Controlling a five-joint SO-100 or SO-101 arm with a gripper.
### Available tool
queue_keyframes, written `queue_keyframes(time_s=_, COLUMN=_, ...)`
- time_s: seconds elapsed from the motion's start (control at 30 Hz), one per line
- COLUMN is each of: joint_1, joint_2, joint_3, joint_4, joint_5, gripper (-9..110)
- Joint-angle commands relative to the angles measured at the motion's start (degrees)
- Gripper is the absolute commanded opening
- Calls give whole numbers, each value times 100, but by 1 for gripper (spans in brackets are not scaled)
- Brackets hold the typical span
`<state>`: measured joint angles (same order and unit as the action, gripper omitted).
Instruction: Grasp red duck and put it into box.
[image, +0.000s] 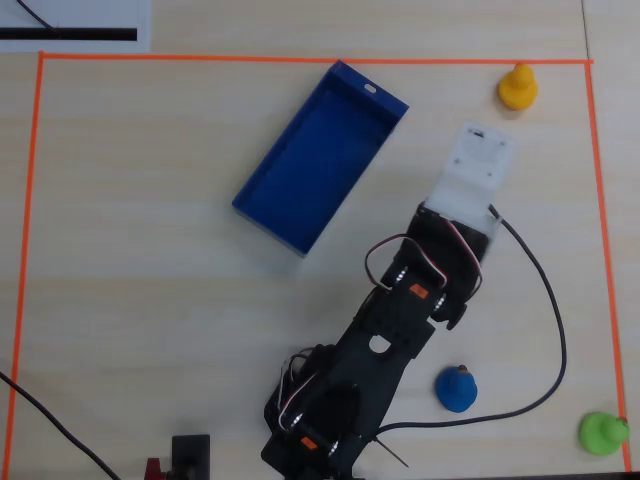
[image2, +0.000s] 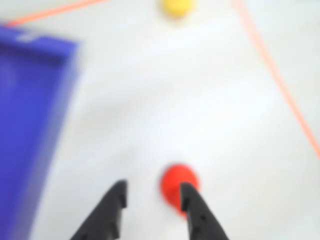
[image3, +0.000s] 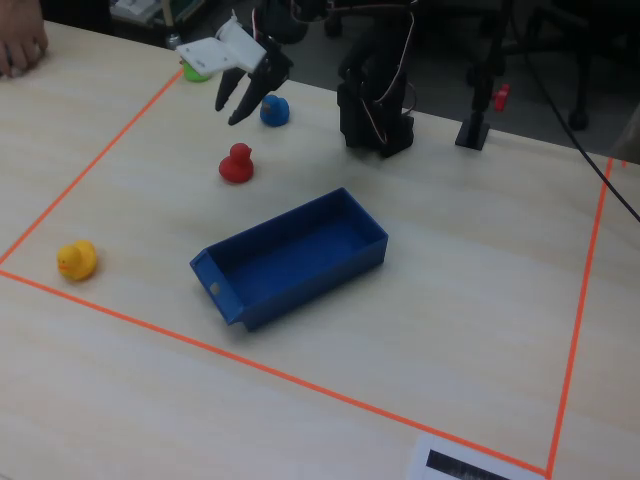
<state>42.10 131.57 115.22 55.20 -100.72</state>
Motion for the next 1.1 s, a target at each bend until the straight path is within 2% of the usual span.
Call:
queue_keyframes(time_s=0.0, joint_1=677, joint_2=-272, joint_3=105, joint_4=-492, joint_5=-9, gripper=15)
queue_keyframes(time_s=0.27, joint_1=1362, joint_2=-483, joint_3=1591, joint_4=-2408, joint_5=-70, gripper=23)
queue_keyframes(time_s=1.07, joint_1=1389, joint_2=-9, joint_3=3551, joint_4=-2927, joint_5=-527, gripper=23)
